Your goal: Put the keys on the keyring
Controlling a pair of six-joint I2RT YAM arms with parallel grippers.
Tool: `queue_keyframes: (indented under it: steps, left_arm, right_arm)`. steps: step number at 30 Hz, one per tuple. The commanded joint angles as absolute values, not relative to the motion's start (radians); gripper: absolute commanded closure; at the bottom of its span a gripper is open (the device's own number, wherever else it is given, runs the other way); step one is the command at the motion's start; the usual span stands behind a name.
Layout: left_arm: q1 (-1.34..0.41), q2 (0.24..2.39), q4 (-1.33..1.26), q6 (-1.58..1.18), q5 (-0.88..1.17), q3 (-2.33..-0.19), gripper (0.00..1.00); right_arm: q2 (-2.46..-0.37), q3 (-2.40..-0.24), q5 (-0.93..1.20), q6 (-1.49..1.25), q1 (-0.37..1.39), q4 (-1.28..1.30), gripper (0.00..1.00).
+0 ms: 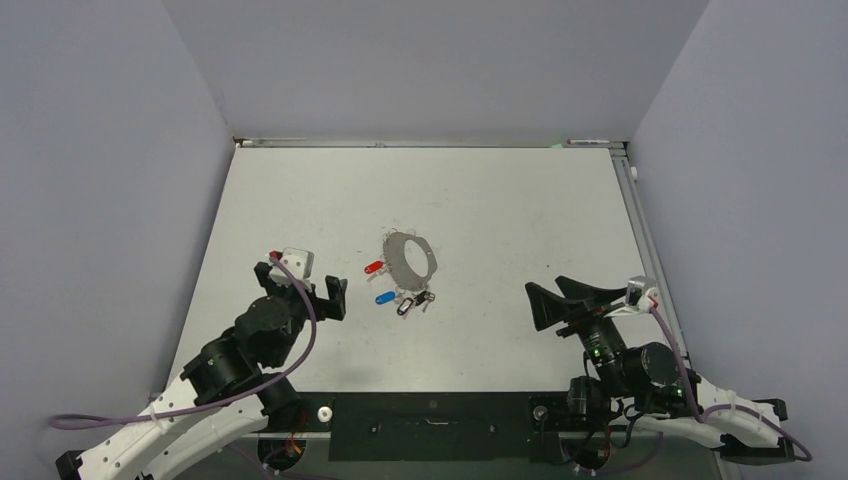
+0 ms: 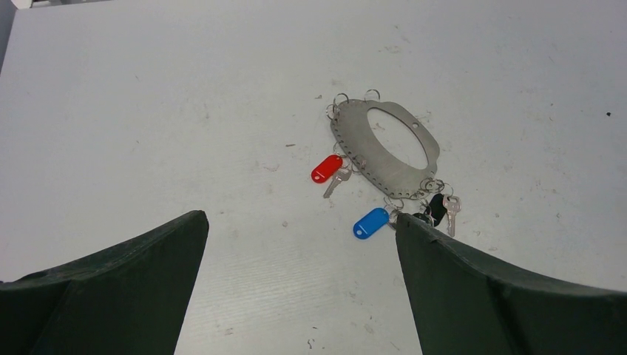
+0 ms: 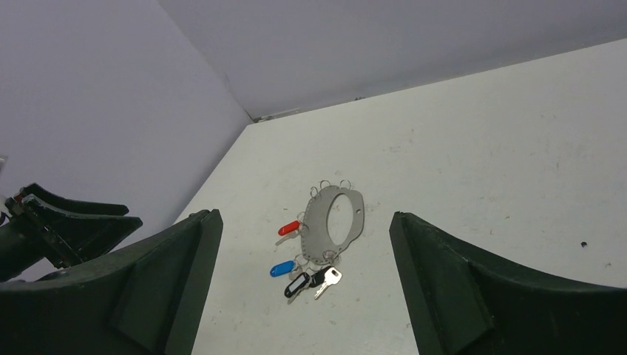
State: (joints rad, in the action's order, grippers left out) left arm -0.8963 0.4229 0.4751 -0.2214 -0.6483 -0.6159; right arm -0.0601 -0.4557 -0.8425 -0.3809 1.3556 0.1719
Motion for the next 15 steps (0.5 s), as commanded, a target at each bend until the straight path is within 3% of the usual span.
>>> queue_keyframes:
  steps: [1, 15]
  left_arm:
    - [-0.892, 0.398, 0.439, -0.211, -0.607, -0.611, 0.04]
    - [-0.891, 0.375, 0.437, -0.208, -0.581, -0.604, 0.04]
  right_arm:
    - [-0.036, -0.456, -0.834, -0.404, 1.357, 0.184, 0.12]
    - [-0.140, -0.516, -0.875, -0.456, 1.357, 0.270, 0.11]
